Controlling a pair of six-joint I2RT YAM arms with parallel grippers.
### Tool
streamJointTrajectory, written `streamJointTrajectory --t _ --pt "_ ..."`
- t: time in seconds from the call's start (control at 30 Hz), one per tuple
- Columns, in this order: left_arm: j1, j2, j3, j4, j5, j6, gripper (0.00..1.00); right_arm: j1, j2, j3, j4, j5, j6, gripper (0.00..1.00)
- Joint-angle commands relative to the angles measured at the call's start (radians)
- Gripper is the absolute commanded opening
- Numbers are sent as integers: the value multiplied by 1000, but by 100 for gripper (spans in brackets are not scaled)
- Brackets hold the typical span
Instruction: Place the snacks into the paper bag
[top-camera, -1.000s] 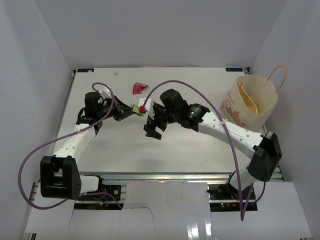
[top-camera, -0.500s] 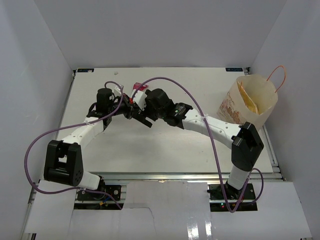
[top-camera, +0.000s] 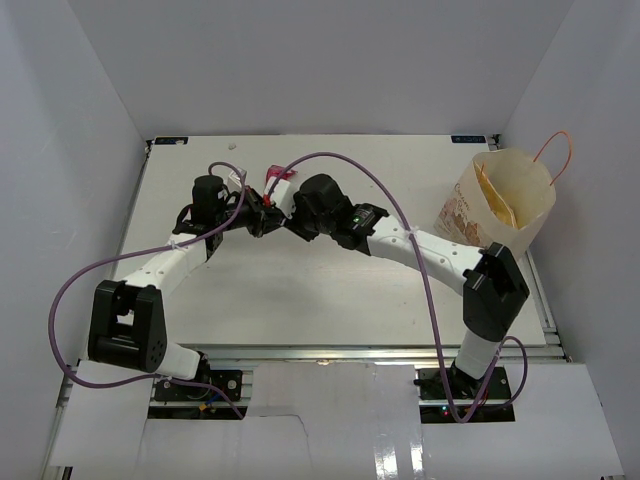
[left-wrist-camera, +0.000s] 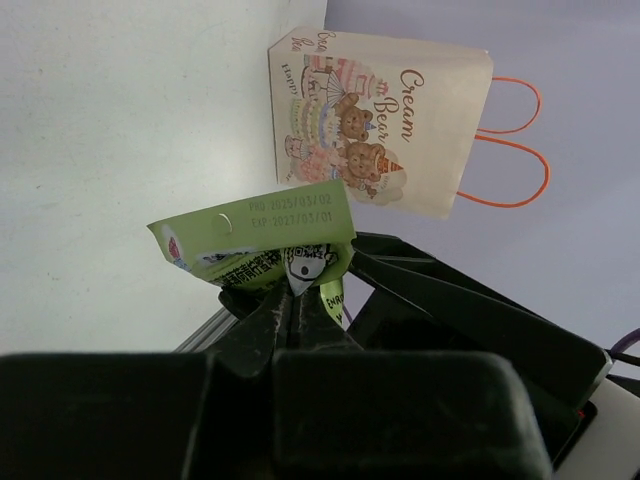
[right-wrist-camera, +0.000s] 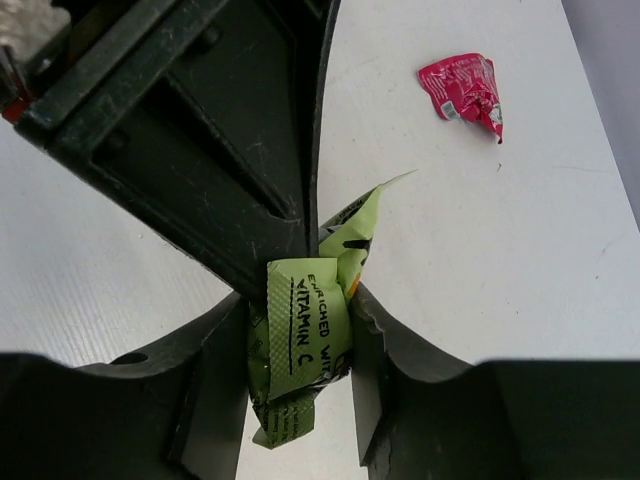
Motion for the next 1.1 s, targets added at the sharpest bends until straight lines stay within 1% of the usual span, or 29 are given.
streamJointTrajectory --t 0.0,0.03,0.07,0.1,0.13,0.17,0.2,0.3,0.37,0.43,0.47,0.5,0.57,0.6,0.63,0.67,0.73,0.77,0.83,0.87,0.9,0.93,0.97,1.0,1.07 --pt "-4 -24 39 50 30 -19 7 -2 -44 -27 39 -93 -2 26" --pt "-4 -24 47 50 30 -20 10 -10 -55 -33 37 -104 -5 17" --pt "-4 -24 54 51 30 -22 20 -13 -59 -45 39 -114 -7 15" --pt "-4 -22 73 51 32 -23 26 -20 -67 -50 39 -136 -8 9" --pt "-4 -22 80 56 35 -22 31 -25 -81 -56 39 -145 -13 8" --pt "-4 -21 91 60 36 -22 41 -30 -87 -62 36 -160 -14 8" --pt "-3 -21 111 59 35 -22 46 -42 -104 -66 32 -194 -16 8" --pt "8 -21 160 42 24 1 58 -70 -131 -77 17 -269 -33 8" --pt "25 -18 189 1 18 41 59 -83 -144 -77 -7 -301 -42 8" --pt "40 -16 234 -44 -2 85 60 -128 -173 -60 -36 -386 -46 8" --pt "55 -21 244 -100 -13 134 60 -149 -186 -50 -81 -459 -62 8" --pt "66 -24 257 -127 -28 162 60 -206 -200 -18 -105 -501 -71 8" --pt "86 -31 292 -235 -101 230 60 -273 -245 27 -176 -567 -95 8" --pt "91 -30 304 -272 -132 300 60 -357 -260 56 -200 -631 -105 8" --pt "94 -28 323 -312 -164 335 60 -402 -288 118 -220 -653 -109 8" --pt "95 -22 329 -376 -235 368 60 -497 -300 148 -248 -688 -109 8" --pt "97 -13 327 -414 -296 437 60 -595 -341 232 -264 -713 -96 8" --pt "97 -5 326 -435 -336 455 60 -685 -352 255 -268 -714 -90 8" --pt "97 22 321 -441 -366 497 60 -769 -386 286 -282 -687 -68 8" --pt "97 34 326 -441 -376 509 60 -803 -395 298 -290 -658 -69 8" --pt "97 50 330 -441 -398 520 60 -851 -404 297 -303 -577 -76 8" --pt "97 82 337 -438 -408 553 60 -876 -420 291 -328 -540 -91 8" --pt "97 100 346 -428 -419 570 60 -901 -427 265 -340 -508 -96 8" --pt "97 119 367 -423 -441 586 60 -965 -437 242 -343 -460 -102 8" --pt "97 186 393 -403 -453 636 61 -1031 -461 169 -346 -385 -129 8"
